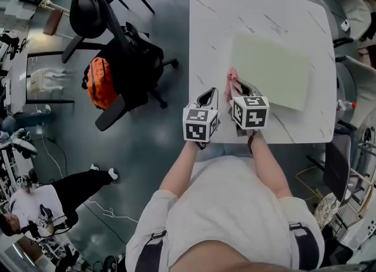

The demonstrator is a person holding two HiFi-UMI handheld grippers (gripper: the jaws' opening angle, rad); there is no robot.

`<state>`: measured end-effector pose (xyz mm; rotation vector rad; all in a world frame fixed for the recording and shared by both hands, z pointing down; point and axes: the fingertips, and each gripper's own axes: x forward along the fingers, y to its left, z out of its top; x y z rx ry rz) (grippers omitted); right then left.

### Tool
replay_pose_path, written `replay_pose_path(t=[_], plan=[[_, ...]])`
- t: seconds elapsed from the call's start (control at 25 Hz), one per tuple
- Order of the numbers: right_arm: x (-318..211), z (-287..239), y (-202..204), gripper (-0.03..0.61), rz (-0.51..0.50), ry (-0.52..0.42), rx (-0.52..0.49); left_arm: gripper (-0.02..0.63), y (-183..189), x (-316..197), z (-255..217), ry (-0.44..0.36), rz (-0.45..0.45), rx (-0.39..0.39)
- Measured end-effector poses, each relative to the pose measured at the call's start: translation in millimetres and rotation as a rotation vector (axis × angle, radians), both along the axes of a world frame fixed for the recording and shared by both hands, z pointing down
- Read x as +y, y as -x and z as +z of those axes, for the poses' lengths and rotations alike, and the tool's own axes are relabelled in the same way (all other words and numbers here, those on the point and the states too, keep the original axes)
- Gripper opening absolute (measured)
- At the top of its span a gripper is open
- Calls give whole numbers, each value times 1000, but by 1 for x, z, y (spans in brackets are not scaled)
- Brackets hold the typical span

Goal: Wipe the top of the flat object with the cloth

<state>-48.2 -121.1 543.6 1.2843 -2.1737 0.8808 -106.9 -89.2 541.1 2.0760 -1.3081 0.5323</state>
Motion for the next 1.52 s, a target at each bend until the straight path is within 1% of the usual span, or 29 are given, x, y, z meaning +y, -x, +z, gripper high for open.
replay_pose_path(t=[0.16, 0.32, 0.6, 0.92, 1.08, 1.32, 1.52], plan=[[0, -14, -7, 23, -3, -53, 10, 11, 1, 4, -13, -29, 10, 10], [5, -31, -20, 23, 19, -95, 21, 11, -3, 8, -27, -68, 36, 10], [26, -63, -64, 23, 115, -151, 2, 11, -20, 10, -57, -148, 105, 12], [56, -107, -125, 23, 205, -253, 63, 11, -51, 13, -95, -240, 194, 28], [75, -129, -151, 23, 245, -300, 72, 11, -67, 20, -118, -291, 227, 43], [99, -158, -178, 23, 292, -374, 81, 11, -81, 31, -145, -370, 257, 43], [114, -182, -189, 23, 316, -426, 84, 11, -83, 38, -167, -413, 261, 52]])
